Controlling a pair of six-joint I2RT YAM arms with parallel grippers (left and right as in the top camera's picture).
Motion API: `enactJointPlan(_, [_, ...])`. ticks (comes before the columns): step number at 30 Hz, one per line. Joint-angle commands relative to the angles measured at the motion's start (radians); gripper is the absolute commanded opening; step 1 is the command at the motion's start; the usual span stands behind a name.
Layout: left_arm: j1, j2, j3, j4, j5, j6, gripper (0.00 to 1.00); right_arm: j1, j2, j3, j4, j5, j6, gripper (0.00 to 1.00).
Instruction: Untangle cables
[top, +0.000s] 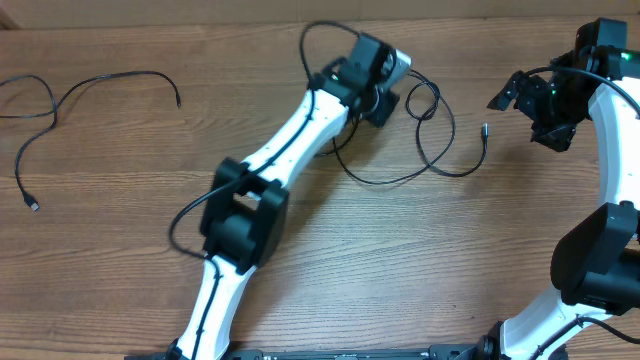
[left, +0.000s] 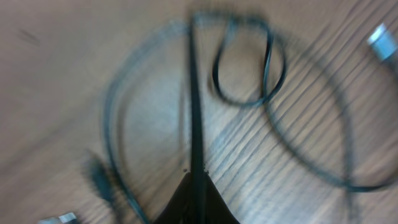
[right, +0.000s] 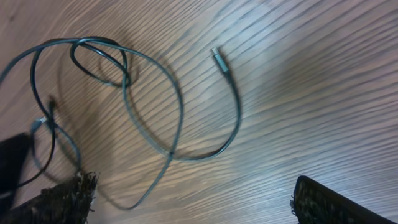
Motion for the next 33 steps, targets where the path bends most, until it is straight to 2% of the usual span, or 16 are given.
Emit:
enactJointPlan(1, [0.023,-0.209,0.072,0.001,0.024,-0.056,0.04,0.004,-0.034,-0.005,-0.001,-0.129,-0.007,1.0])
enactJointPlan(3, [0.03,-0.28,0.073,0.003,0.04,-0.058,0.04,0.01,-0.034,-0.005,-0.008,-0.194,-0.011,1.0])
enactJointPlan(7, [0.043,-0.41,0.073,0.011,0.044,-0.059,0.05,0.043,-0.034,-0.006,-0.011,-0.332,-0.115,1.0])
enactJointPlan(10, [0.048,-0.484,0.073,0.011,0.065,-0.064,0.04,0.084,-0.034,-0.005,-0.002,-0.383,-0.117,1.0])
enactJointPlan(16, [0.048,-0.546,0.073,0.02,0.065,-0.065,0.04,0.173,-0.034,-0.005,0.0,-0.447,-0.117,1.0])
enactJointPlan(24, [0.053,-0.541,0.073,0.003,0.101,-0.062,0.04,0.267,-0.034,-0.005,0.06,-0.651,-0.116,1.0])
enactJointPlan(29, [0.053,-0.541,0.073,0.023,0.111,-0.067,0.04,0.324,-0.034,-0.005,0.203,-0.728,-0.04,1.0])
enactJointPlan(33, [0.053,-0.541,0.073,0.021,0.111,-0.074,0.04,0.381,-0.034,-0.005,0.357,-0.692,0.153,1.0])
